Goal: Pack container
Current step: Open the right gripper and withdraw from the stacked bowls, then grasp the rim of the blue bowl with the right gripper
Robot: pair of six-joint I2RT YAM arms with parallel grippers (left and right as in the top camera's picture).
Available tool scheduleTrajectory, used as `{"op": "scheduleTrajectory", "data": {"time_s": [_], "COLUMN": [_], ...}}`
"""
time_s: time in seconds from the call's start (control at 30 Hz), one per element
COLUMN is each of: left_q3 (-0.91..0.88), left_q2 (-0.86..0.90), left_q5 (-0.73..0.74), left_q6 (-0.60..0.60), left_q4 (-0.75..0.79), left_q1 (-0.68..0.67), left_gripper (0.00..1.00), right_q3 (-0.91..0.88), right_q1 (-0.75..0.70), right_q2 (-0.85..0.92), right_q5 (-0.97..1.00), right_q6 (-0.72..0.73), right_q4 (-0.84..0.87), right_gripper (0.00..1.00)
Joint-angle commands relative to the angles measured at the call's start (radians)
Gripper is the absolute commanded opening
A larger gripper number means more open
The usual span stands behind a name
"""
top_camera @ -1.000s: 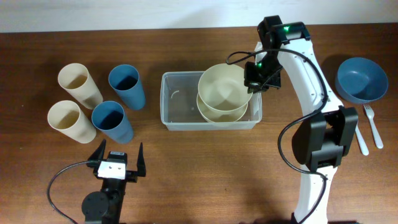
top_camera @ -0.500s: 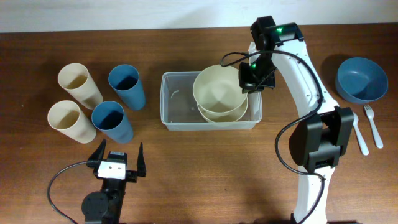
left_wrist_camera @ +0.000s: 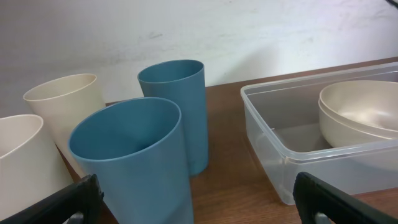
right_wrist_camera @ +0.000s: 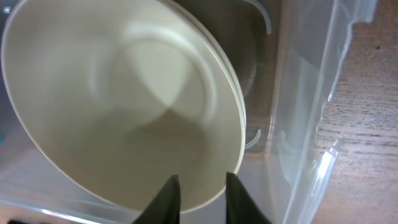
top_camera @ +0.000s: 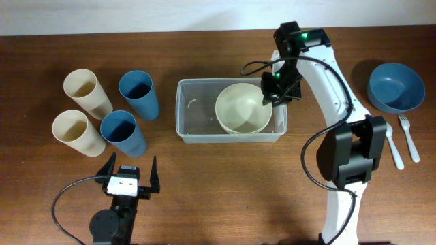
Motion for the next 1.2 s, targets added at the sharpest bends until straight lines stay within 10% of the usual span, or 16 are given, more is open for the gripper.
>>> {"op": "scheduleTrajectory", "data": {"time_s": [0.0,0.2,0.73,1.17], "left_q3": [-0.003,-0.003,-0.003,-0.003], "left_q2": [-0.007,-0.007,-0.004,-0.004], "left_q5": [-0.003,-0.003,-0.003,-0.003], "left_q6": [0.016,0.016,0.016,0.016], "left_q4": [-0.006,-0.006,-0.006,-0.006], "left_q1": [-0.003,-0.003,-0.003,-0.003], "left_gripper": [1.00,1.00,1.00,1.00], "right_q3": [0.148,0.455,0.485,0.070], "right_q1": [-0.032,-0.139,-0.764,-0.841], "right_q2": [0.003,0.003,-0.006,-0.006], "right_q5": [-0.008,0.047,0.138,0.097], "right_q6": [0.002,0.039,0.241,0.226], "right_q4": [-0.039,-0.163,-0.262,0.037], "right_gripper": [0.46,0.99,0.99,0.99]}}
